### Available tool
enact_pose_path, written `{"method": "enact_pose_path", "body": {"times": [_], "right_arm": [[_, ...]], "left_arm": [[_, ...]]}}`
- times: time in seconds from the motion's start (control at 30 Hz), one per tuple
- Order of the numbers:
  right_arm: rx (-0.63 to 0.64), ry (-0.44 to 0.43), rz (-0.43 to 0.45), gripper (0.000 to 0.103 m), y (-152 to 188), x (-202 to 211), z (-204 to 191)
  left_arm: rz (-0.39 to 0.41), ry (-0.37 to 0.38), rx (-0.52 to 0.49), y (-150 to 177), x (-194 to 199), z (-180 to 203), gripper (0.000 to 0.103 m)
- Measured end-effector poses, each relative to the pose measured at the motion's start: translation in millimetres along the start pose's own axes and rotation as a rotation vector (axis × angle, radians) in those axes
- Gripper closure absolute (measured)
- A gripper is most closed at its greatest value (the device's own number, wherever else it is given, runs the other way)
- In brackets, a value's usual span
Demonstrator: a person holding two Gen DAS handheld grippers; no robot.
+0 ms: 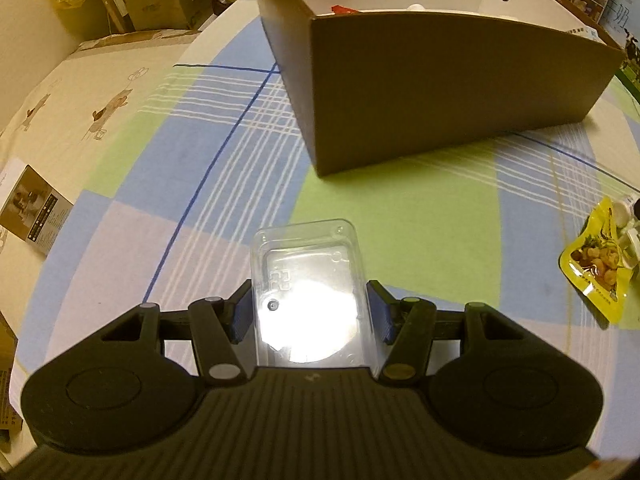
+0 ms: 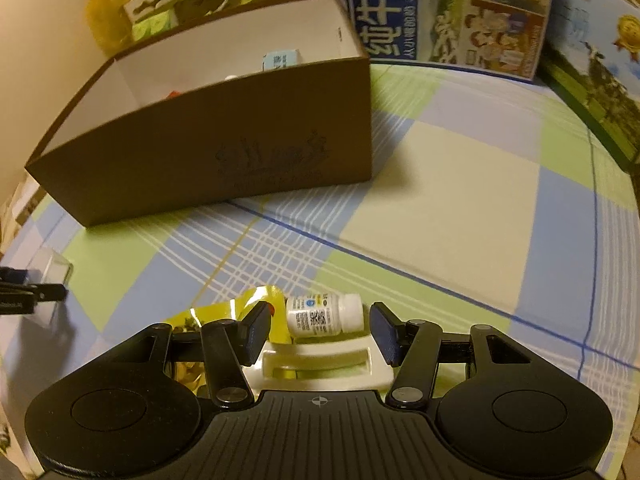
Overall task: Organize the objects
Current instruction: 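Grasp the white pill bottle with the right tool while the left tool holds the container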
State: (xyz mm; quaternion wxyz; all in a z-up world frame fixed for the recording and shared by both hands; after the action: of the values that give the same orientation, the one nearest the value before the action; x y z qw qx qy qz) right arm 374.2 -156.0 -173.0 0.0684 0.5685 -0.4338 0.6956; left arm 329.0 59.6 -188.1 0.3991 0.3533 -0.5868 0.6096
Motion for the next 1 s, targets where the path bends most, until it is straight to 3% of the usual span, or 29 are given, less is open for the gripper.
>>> {"method": "enact_pose_path", "body": {"times": [0.3,0.43,0.53,1.0], "right_arm": [[0.035,-0.006,-0.036,0.050,-3.7,-17.2,-1.0],[0.041,0.004,-0.044,0.059,-4.6,-22.0,-1.0],[0.038,0.018,-0.034,0.059,-5.1,-22.4,1.1],[-0.093,0.122,-0.037,0.059,15.5,-7.3,49.7]], "left_arm": [[-0.003,0.002,0.003,-1.0,-2.6,-1.5,0.048],[-0.002,0.002,0.004,-1.1,-3.0,-1.1,0.047],[-0.002,0.002,0.002,-1.2,-3.2,-0.9,0.047],[-0.005,0.000,-0.029,-11.9,-11.3,1.3,0.038]]}}
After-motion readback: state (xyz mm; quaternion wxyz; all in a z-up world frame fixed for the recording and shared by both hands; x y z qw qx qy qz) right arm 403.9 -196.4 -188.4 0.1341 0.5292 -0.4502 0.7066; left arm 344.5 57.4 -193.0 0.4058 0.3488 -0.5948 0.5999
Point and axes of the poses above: each gripper's, at about its wrist camera, not at the fingertips, and x roughly against the way its jaws point, z to its right, y to its underside, the point moved 5 cm from there along -x, roughly the way its jaws point, and after that the axes turned 12 degrees about x, right-handed, at the moved point
